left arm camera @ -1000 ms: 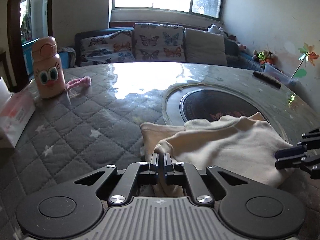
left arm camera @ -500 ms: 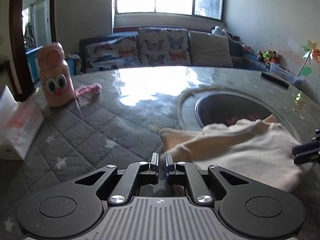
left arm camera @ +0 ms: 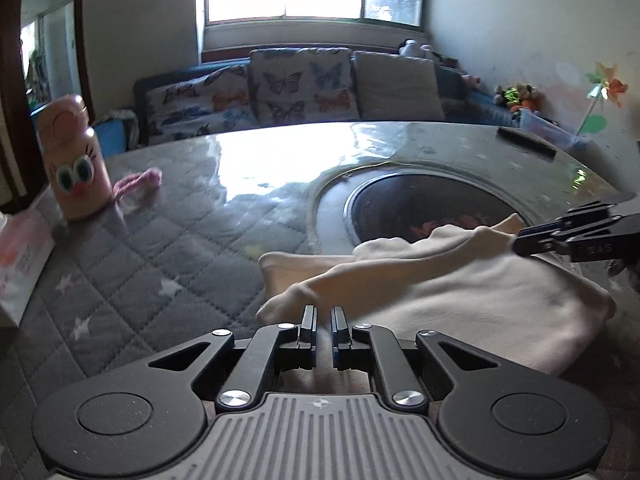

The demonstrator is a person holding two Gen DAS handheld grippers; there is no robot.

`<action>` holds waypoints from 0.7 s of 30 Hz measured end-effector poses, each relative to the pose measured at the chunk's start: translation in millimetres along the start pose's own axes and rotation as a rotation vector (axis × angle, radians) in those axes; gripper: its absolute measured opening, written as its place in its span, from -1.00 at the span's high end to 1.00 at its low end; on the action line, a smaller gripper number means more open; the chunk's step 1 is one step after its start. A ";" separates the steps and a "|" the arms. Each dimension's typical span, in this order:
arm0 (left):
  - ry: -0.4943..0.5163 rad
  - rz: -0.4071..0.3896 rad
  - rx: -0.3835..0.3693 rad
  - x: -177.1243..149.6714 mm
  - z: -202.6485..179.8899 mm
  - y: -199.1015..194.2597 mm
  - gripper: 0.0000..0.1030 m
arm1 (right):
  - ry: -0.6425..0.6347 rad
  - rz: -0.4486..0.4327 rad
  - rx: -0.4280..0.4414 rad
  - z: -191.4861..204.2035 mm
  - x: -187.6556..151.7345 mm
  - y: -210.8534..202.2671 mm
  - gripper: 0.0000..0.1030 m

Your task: Fold clothes

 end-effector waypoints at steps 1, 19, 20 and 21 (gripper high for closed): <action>-0.008 -0.006 0.007 -0.2 2.0 -2.2 0.80 | 0.004 -0.008 -0.003 -1.4 0.1 -1.8 0.66; -0.166 0.060 0.012 -8.6 9.0 9.2 0.28 | 0.179 -0.022 0.010 -20.5 -7.5 -3.4 0.38; -0.174 0.061 0.006 -8.5 9.0 9.3 0.33 | 0.182 -0.020 0.012 -19.9 -7.7 -2.5 0.40; -0.182 0.062 0.001 -8.4 8.9 9.4 0.35 | 0.184 -0.018 0.014 -19.2 -7.8 -1.6 0.42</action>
Point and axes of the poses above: each gripper's, at about its wrist camera, not at the fingertips, and y roughly the way its jaws point, z to its left, x to its top, the point moved 3 cm from there along y, roughly the way its jaws point, and after that the axes turned 6 degrees about x, right-handed, at the moved point
